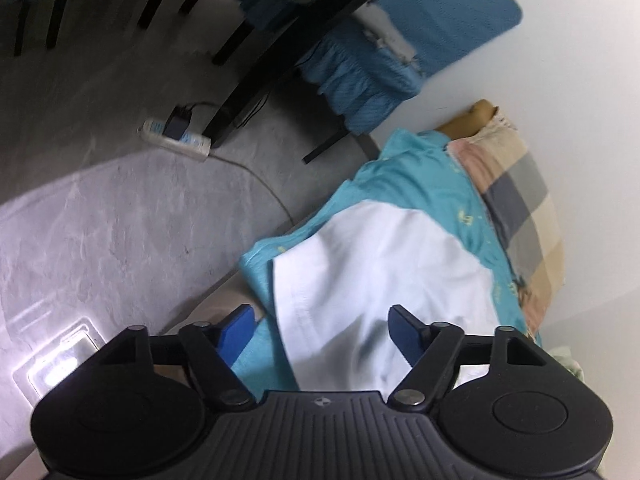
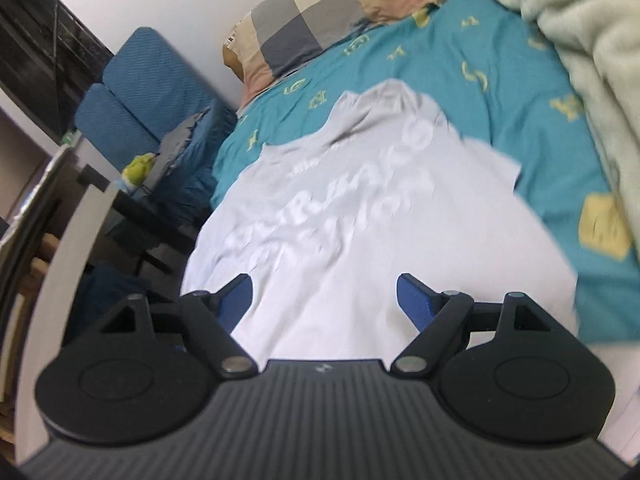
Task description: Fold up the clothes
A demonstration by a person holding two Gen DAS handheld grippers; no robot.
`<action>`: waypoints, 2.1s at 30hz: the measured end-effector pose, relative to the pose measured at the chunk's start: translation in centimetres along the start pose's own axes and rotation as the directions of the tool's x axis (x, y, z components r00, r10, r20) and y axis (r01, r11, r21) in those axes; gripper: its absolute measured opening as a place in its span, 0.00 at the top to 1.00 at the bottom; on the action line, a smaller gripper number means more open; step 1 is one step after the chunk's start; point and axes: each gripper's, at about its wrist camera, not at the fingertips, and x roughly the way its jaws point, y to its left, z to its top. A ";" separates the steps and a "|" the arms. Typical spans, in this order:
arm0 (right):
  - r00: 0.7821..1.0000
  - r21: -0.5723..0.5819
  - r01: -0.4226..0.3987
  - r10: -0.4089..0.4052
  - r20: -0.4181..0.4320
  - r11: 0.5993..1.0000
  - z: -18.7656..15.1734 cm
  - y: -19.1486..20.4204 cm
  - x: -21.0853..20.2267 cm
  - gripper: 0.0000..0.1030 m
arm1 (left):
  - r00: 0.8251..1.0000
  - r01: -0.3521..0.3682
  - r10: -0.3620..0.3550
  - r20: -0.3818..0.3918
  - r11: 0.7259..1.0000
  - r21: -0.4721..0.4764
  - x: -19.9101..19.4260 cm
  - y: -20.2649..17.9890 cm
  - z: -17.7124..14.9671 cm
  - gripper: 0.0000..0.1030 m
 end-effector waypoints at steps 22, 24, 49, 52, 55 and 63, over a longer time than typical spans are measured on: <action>0.984 -0.083 0.126 -0.113 0.139 0.989 1.5 -1.4 6.1 0.22 | 0.919 -0.345 0.245 0.308 0.879 0.330 4.8 -10.2 8.2 0.99; 0.983 -0.100 0.130 -0.115 0.142 0.987 1.7 -1.5 6.2 0.22 | 0.926 -0.334 0.243 0.291 0.884 0.326 5.4 -9.6 8.3 0.98; 0.981 -0.274 0.044 0.011 0.195 0.961 -0.3 1.2 -2.9 0.22 | 0.942 -0.138 0.278 -0.186 0.830 0.541 -18.5 -8.0 -16.8 0.30; 0.979 -0.279 0.057 0.001 0.202 0.959 -0.1 0.7 -4.1 0.22 | 0.929 -0.158 0.319 -0.189 0.801 0.577 -19.6 -7.9 -18.7 0.27; 0.983 -0.254 0.031 0.016 0.181 0.967 0.4 -0.3 -5.0 0.20 | 0.928 -0.149 0.321 -0.190 0.785 0.601 -20.8 -8.5 -19.6 0.25; 0.985 -0.204 0.069 -0.035 0.167 0.977 1.7 -1.9 -5.4 0.19 | 0.867 -0.182 0.444 -0.227 0.706 0.685 -20.1 -7.8 -22.2 0.24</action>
